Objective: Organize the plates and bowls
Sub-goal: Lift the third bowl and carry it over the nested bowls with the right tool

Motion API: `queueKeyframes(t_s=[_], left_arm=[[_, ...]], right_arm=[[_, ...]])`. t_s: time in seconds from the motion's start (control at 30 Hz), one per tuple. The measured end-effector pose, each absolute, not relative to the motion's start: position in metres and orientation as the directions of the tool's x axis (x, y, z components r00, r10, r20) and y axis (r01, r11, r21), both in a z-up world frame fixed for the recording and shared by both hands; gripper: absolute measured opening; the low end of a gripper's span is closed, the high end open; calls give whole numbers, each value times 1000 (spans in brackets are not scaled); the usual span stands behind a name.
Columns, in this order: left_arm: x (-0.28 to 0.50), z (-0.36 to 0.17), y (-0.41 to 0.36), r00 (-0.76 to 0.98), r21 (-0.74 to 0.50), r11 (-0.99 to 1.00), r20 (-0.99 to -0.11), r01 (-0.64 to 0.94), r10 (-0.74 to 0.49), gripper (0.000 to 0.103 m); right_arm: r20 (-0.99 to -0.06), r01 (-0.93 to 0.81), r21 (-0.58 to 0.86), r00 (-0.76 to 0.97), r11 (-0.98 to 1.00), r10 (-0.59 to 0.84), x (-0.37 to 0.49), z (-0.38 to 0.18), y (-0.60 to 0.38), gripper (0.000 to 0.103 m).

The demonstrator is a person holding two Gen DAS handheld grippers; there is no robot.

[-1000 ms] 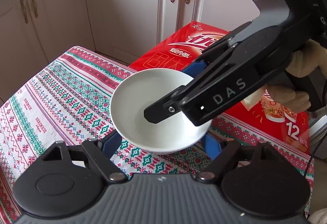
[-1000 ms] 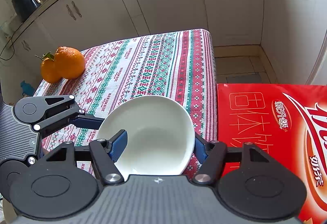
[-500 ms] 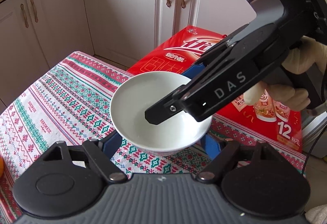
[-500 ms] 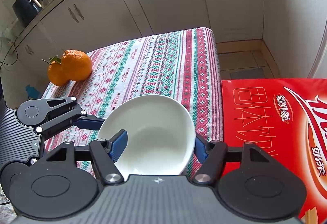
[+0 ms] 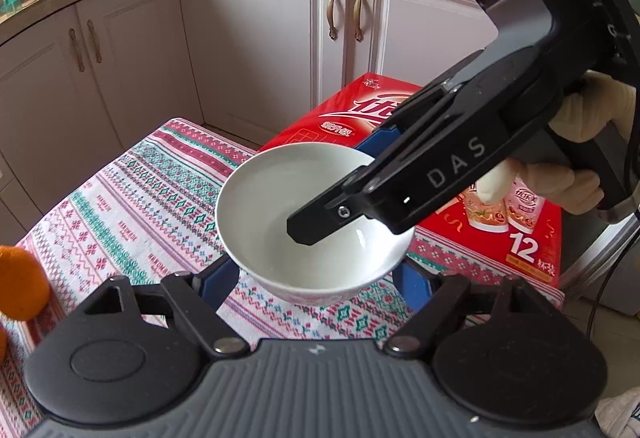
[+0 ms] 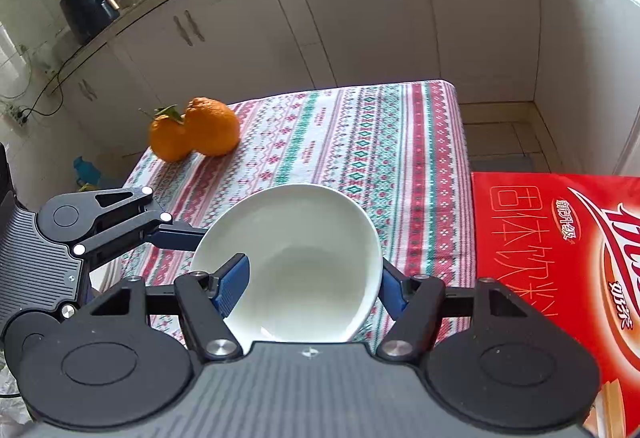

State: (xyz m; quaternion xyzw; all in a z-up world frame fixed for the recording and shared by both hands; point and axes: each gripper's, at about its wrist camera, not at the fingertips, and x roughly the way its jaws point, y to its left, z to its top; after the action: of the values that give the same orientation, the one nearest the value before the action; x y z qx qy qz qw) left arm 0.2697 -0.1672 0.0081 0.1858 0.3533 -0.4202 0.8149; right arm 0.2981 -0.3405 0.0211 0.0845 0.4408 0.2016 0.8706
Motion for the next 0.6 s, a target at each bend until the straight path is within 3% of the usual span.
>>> queueKeyframes(t_s=[0.6], left_arm=[[184, 33, -91, 490, -4, 680, -691, 733, -532, 83]], right_arm=[[-711, -420, 312, 492, 852, 503, 227, 49, -267, 73]])
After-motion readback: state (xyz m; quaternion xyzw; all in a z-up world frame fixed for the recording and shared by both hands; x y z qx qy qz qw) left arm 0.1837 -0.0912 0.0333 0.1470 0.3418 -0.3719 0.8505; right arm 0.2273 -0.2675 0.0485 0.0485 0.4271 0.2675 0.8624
